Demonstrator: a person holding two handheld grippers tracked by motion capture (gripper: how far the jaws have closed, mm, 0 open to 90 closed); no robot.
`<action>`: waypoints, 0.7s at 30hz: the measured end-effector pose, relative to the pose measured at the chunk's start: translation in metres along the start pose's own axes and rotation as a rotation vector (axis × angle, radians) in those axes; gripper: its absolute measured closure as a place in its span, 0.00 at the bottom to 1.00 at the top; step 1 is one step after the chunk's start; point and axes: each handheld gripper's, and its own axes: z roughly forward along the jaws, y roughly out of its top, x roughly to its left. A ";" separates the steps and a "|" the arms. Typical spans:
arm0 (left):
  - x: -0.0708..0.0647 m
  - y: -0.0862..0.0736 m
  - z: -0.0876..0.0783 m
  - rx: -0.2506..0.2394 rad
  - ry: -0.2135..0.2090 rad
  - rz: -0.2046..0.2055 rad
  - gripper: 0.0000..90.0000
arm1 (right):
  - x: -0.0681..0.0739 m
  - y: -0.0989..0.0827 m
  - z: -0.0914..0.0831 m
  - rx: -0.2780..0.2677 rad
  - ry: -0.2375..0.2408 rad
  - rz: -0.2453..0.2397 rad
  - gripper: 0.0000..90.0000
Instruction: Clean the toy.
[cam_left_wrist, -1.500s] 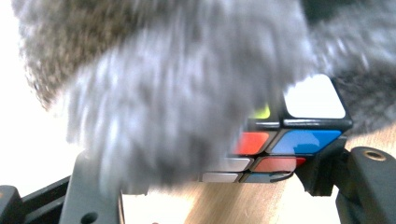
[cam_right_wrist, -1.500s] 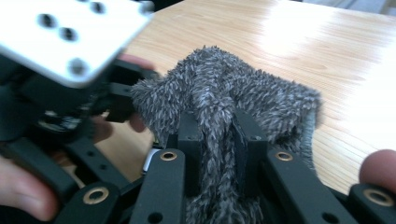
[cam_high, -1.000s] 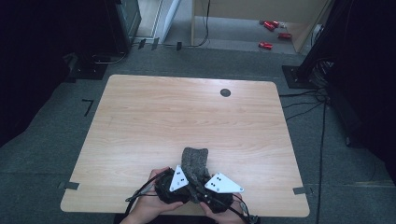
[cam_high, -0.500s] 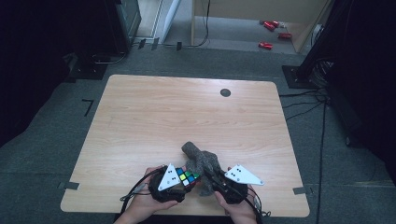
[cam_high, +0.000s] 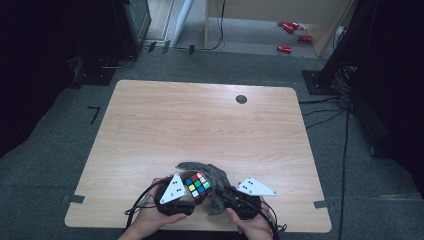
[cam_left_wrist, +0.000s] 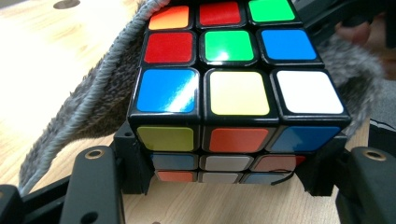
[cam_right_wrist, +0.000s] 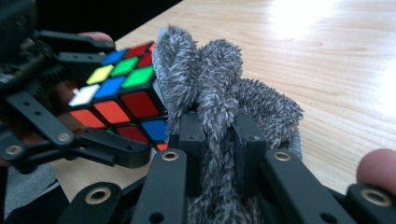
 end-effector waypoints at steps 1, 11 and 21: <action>-0.001 0.000 0.001 0.004 -0.003 0.005 0.39 | 0.001 0.001 -0.001 -0.009 0.003 -0.002 0.86; -0.011 0.004 0.001 -0.019 -0.023 0.027 0.39 | -0.002 0.001 -0.002 -0.021 -0.003 0.016 0.87; 0.000 0.001 -0.003 -0.020 -0.012 -0.011 0.39 | 0.002 -0.001 0.000 0.000 -0.004 -0.003 0.87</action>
